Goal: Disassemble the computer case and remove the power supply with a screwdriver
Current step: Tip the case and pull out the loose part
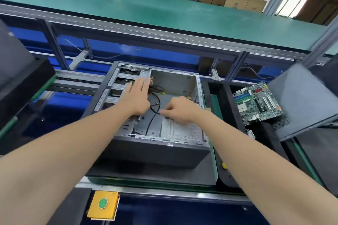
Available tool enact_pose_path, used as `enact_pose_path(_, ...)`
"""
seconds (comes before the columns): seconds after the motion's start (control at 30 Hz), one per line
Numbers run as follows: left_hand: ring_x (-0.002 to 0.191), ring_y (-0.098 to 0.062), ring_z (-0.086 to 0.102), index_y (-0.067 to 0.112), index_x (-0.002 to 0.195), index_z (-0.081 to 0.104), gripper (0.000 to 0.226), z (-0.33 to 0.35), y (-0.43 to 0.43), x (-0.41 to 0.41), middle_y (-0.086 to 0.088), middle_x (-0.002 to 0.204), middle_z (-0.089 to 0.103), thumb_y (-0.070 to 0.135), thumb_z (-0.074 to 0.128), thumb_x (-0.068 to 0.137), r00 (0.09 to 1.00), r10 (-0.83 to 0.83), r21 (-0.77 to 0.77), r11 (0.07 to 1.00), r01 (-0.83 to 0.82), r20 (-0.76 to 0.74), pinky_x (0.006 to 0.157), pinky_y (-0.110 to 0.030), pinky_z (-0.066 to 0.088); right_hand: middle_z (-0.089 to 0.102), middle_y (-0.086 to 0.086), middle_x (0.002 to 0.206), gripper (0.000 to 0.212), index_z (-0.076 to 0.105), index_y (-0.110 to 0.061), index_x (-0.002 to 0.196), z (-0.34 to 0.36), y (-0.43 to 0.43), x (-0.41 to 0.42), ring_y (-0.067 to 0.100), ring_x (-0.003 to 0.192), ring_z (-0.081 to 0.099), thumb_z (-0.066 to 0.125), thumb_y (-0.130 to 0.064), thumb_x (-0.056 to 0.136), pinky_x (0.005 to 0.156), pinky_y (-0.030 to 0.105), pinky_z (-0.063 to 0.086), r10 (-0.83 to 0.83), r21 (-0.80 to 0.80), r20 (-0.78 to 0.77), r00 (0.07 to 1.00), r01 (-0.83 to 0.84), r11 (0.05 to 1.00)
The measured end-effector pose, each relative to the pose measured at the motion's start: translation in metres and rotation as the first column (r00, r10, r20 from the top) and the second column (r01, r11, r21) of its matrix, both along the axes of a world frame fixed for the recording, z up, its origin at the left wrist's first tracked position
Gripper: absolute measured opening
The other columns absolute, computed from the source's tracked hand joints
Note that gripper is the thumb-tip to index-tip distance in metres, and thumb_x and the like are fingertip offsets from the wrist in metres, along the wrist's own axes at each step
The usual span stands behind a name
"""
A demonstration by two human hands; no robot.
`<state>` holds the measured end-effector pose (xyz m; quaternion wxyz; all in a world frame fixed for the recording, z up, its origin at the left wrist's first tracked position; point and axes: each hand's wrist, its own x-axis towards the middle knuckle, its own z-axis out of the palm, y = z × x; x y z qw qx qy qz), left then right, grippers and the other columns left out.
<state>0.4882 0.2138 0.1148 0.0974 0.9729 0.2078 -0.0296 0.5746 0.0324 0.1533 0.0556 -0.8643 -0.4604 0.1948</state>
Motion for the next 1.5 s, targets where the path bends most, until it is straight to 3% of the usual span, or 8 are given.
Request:
enact_pose_path(0.1, 0.156, -0.028, -0.005, 0.01, 0.161, 0.001, 0.084, -0.009, -0.024, -0.008, -0.009, 0.17, -0.004, 0.029, 0.049, 0.095, 0.973, 0.211, 0.038, 0.976, -0.216, 0.097, 0.126, -0.048, 0.004, 0.073, 0.005, 0.106, 0.016, 0.074, -0.019, 0.1, -0.004, 0.0, 0.033, 0.029, 0.103, 0.066, 0.059, -0.024, 0.098, 0.082, 0.038, 0.055, -0.177, 0.202, 0.195, 0.965, 0.137, 0.97)
enact_pose_path(0.27, 0.156, -0.032, -0.001, 0.008, 0.161, 0.0, 0.086, -0.017, -0.039, -0.009, -0.012, 0.17, -0.001, 0.013, 0.055, 0.095, 0.963, 0.239, 0.125, 0.959, -0.254, 0.127, 0.125, -0.054, 0.009, 0.042, 0.008, 0.153, 0.069, 0.044, -0.023, 0.152, -0.017, -0.002, 0.091, 0.038, 0.128, 0.051, 0.065, -0.004, 0.089, 0.096, 0.042, 0.046, -0.301, 0.22, 0.262, 0.917, 0.247, 0.944)
enact_pose_path(0.47, 0.156, -0.032, 0.007, 0.007, 0.158, 0.007, 0.083, -0.02, -0.037, -0.002, -0.01, 0.167, 0.013, 0.006, 0.058, 0.093, 0.963, 0.231, 0.188, 0.949, -0.255, 0.14, 0.123, -0.053, 0.015, 0.006, 0.008, 0.176, 0.101, 0.005, -0.023, 0.169, -0.03, 0.016, 0.126, 0.03, 0.162, 0.01, 0.068, -0.007, 0.092, 0.127, 0.048, 0.021, -0.144, 0.028, 0.357, 0.923, 0.144, 0.989)
enact_pose_path(0.67, 0.155, -0.029, 0.008, 0.005, 0.159, 0.006, 0.086, -0.025, -0.027, 0.003, -0.011, 0.167, 0.012, 0.011, 0.061, 0.093, 0.972, 0.194, 0.225, 0.949, -0.22, 0.135, 0.125, -0.044, 0.015, 0.033, 0.013, 0.152, 0.102, 0.009, -0.019, 0.166, -0.031, 0.026, 0.134, 0.033, 0.144, 0.033, 0.075, -0.014, 0.088, 0.114, 0.047, 0.032, -0.097, -0.016, 0.494, 0.864, 0.12, 0.993)
enact_pose_path(0.83, 0.157, -0.026, 0.003, 0.01, 0.16, 0.004, 0.092, -0.022, 0.001, 0.011, -0.007, 0.17, 0.005, 0.001, 0.062, 0.088, 0.99, 0.083, 0.168, 0.98, -0.102, 0.114, 0.127, -0.041, 0.01, 0.046, 0.015, 0.137, 0.051, 0.038, -0.011, 0.144, -0.019, 0.034, 0.131, 0.034, 0.127, 0.046, 0.063, -0.018, 0.099, 0.101, 0.041, 0.039, -0.17, 0.017, 0.548, 0.819, 0.191, 0.981)
enact_pose_path(1.1, 0.156, -0.013, 0.006, 0.025, 0.162, 0.016, 0.106, -0.02, 0.055, 0.034, 0.007, 0.17, 0.008, -0.026, 0.036, 0.072, 0.97, -0.161, -0.013, 0.986, 0.166, 0.183, 0.118, -0.022, 0.001, 0.065, 0.01, 0.116, 0.022, 0.058, -0.01, 0.12, -0.003, 0.021, 0.112, 0.03, 0.108, 0.064, 0.06, -0.011, 0.098, 0.084, 0.036, 0.044, -0.177, -0.111, 0.689, 0.703, 0.344, 0.933)
enact_pose_path(1.33, 0.157, -0.023, 0.005, 0.031, 0.162, 0.004, 0.119, -0.019, 0.065, 0.066, 0.007, 0.17, 0.005, -0.027, 0.052, 0.07, 0.908, -0.412, 0.151, 0.904, 0.399, 0.069, 0.126, -0.045, 0.013, 0.046, 0.0, 0.075, 0.023, 0.068, -0.017, 0.108, 0.001, -0.005, 0.081, 0.02, 0.067, 0.051, 0.063, -0.002, 0.091, 0.055, 0.028, 0.035, -0.19, -0.218, 0.674, 0.713, 0.439, 0.872)
enact_pose_path(1.5, 0.157, -0.028, 0.007, 0.039, 0.16, -0.005, 0.123, -0.016, 0.044, 0.075, 0.003, 0.171, -0.002, -0.025, 0.055, 0.075, 0.883, -0.467, 0.23, 0.865, 0.446, 0.046, 0.126, -0.044, 0.012, 0.052, 0.002, 0.083, 0.027, 0.069, -0.015, 0.117, 0.006, -0.03, 0.06, 0.026, 0.083, 0.065, 0.062, -0.008, 0.092, 0.068, 0.029, 0.057, -0.213, -0.26, 0.67, 0.711, 0.493, 0.83)
